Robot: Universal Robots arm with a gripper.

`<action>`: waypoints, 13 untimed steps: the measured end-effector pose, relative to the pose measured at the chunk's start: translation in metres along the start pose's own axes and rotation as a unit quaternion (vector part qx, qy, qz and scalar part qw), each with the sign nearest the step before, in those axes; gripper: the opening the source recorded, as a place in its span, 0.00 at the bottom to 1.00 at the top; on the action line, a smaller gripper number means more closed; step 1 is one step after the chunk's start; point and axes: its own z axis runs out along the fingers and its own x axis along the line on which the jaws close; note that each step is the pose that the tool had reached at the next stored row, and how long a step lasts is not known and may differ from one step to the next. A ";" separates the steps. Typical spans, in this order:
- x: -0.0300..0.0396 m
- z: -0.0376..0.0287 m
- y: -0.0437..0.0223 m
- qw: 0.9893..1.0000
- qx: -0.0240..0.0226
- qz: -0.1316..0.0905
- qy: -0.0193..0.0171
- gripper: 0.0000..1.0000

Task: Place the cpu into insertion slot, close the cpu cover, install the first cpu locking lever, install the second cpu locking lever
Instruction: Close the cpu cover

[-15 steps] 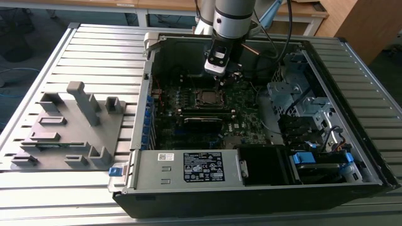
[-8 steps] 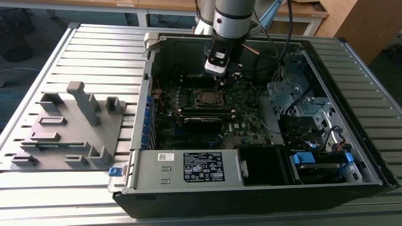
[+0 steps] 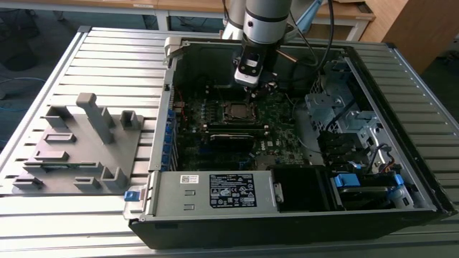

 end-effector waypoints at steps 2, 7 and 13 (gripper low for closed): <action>0.0000 0.0000 0.0000 1.000 0.000 -0.002 0.000 0.10; 0.0000 0.0000 0.0000 1.000 0.000 -0.005 0.000 0.10; 0.0000 0.0000 0.0000 1.000 0.000 -0.005 0.000 0.10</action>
